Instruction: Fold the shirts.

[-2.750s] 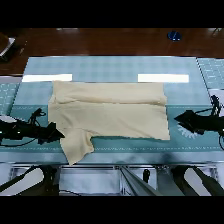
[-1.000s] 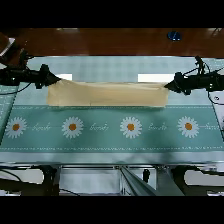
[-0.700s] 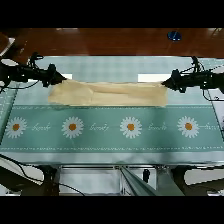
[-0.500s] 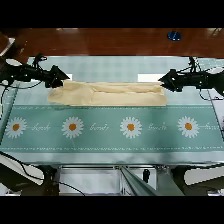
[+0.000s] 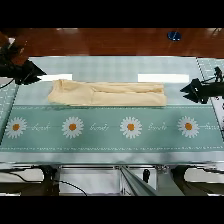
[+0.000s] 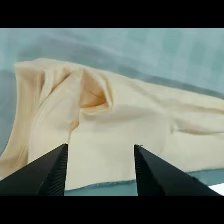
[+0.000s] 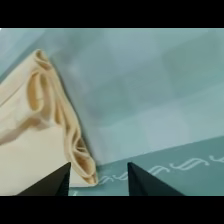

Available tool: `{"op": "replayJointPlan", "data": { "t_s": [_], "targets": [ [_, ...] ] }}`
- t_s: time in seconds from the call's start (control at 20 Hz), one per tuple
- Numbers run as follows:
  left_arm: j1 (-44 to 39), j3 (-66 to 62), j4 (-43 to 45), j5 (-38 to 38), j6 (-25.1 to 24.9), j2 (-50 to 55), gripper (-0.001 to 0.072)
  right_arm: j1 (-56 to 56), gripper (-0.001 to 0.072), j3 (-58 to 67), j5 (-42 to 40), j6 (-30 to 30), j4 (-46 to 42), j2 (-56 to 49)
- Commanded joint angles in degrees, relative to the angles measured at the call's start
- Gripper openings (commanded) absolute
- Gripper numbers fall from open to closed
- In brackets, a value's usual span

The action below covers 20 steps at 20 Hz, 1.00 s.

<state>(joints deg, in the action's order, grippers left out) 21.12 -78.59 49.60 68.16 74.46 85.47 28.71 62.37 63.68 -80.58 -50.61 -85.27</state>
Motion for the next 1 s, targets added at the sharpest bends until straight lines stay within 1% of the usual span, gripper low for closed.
{"op": "replayJointPlan", "data": {
  "t_s": [0.0, 0.1, 0.15, 0.2, 0.3, 0.4, 0.45, 0.55, 0.6, 0.65, 0.7, 0.75, 0.8, 0.85, 0.9, 0.95],
  "targets": [
    [-4.7, 16.6, -2.9, -15.6, -6.4, -15.3, 0.0506, 0.8, 0.0413, -6.7, -4.5, 1.7, 4.0, 0.4],
    [-9.7, 23.5, -2.9, -19.4, -7.4, -20.0, 0.0506, -1.7, 0.0413, -6.6, -4.9, 7.0, 12.1, -2.7],
    [-12.2, 25.7, -2.9, -20.2, -7.4, -21.1, 0.0506, -2.9, 0.0413, -6.4, -4.8, 8.6, 15.9, -4.4],
    [-14.5, 26.6, -2.9, -19.9, -7.3, -21.2, 0.0506, -4.1, 0.0412, -5.7, -4.8, 9.4, 18.0, -6.1],
    [-18.2, 26.6, -3.0, -20.5, -7.3, -20.8, 0.0505, -7.0, 0.0413, -3.2, -4.8, 8.8, 17.5, -9.5],
    [-20.9, 26.6, -3.0, -22.6, -7.3, -20.8, 0.0505, -9.5, 0.0413, -1.2, -4.8, 5.8, 14.9, -12.3],
    [-21.9, 26.6, -3.0, -23.4, -7.1, -20.8, 0.0505, -10.5, 0.0411, -0.5, -4.6, 5.2, 15.1, -13.3],
    [-23.3, 26.6, -3.2, -24.7, -7.1, -20.7, 0.0505, -13.3, 0.0400, 1.0, -4.7, 5.8, 14.5, -13.8],
    [-24.0, 26.6, -3.1, -24.9, -7.1, -20.7, 0.0505, -14.6, 0.0376, 2.2, -4.6, 5.8, 13.8, -13.8],
    [-24.6, 26.6, -3.1, -25.1, -7.1, -20.7, 0.0505, -15.8, 0.0273, 3.2, -4.6, 5.8, 13.2, -13.8],
    [-25.2, 26.6, -3.1, -25.4, -7.1, -20.7, 0.0505, -16.9, 0.0100, 4.4, -4.5, 6.1, 12.9, -13.8],
    [-25.7, 26.6, -3.1, -25.6, -7.1, -20.7, 0.0502, -17.6, 0.0025, 5.7, -3.5, 7.5, 12.9, -13.8],
    [-26.2, 26.6, -3.2, -25.6, -7.1, -20.7, 0.0459, -17.8, 0.0024, 7.2, -1.4, 7.8, 12.4, -13.6],
    [-26.6, 26.6, -3.1, -25.5, -7.1, -20.7, 0.0255, -17.7, 0.0024, 8.1, 0.5, 7.8, 11.0, -12.7],
    [-27.0, 26.6, -3.6, -25.5, -7.3, -20.7, 0.0024, -17.3, 0.0024, 8.2, 1.4, 7.2, 8.3, -10.6],
    [-27.5, 26.6, -4.8, -25.6, -7.2, -20.7, 0.0017, -17.0, 0.0024, 8.1, 2.8, 6.1, 3.8, -7.5]
  ]
}}
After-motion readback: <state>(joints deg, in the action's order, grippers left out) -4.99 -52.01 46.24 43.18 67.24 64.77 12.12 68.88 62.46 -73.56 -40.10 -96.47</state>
